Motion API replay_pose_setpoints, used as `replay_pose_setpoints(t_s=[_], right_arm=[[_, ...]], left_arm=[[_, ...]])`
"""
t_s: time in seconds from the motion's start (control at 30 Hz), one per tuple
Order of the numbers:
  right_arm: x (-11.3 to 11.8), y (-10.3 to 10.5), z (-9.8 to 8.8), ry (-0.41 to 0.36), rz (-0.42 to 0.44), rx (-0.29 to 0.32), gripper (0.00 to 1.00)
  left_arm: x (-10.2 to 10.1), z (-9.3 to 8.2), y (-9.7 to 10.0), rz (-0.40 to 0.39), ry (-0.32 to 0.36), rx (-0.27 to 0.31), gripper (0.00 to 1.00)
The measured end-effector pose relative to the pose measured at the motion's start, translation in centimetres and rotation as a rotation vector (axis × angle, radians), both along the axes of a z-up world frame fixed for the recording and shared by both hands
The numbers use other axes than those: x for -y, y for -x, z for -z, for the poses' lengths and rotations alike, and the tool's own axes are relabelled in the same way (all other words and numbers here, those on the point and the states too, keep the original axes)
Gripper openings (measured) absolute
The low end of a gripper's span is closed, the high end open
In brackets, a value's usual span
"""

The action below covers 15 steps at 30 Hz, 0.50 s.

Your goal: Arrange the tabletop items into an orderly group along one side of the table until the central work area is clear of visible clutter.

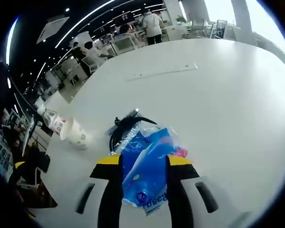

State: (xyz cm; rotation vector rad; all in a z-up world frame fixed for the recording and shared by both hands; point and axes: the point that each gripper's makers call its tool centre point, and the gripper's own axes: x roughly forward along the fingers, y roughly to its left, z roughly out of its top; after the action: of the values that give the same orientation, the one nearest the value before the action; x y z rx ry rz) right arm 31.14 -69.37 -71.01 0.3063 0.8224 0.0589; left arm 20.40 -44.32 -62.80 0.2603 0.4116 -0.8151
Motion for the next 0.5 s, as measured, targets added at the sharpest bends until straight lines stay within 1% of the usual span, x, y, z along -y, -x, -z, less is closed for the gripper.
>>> replay_pose_setpoints(t_s=[0.23,0.33,0.43,0.5], right_arm=[[0.1,-0.3,1.5,-0.01,0.035,-0.082,0.31],[0.3,-0.3,2.1,-0.002,0.051,-0.11,0.32],[0.2,-0.4,2.5,-0.031,0.07,-0.132,0.26],[0.2,-0.5,2.9,-0.026,0.073,-0.146,0.24]], left_arm=[[-0.2,0.2,-0.1,-0.006,-0.011,-0.007,0.95],[-0.2,0.4,-0.1,-0.008,-0.015,-0.012,0.94],[-0.2,0.4,-0.1,-0.005,-0.021,-0.01,0.94],[-0.1,0.5,0.1,0.006,-0.026,-0.011,0.93]])
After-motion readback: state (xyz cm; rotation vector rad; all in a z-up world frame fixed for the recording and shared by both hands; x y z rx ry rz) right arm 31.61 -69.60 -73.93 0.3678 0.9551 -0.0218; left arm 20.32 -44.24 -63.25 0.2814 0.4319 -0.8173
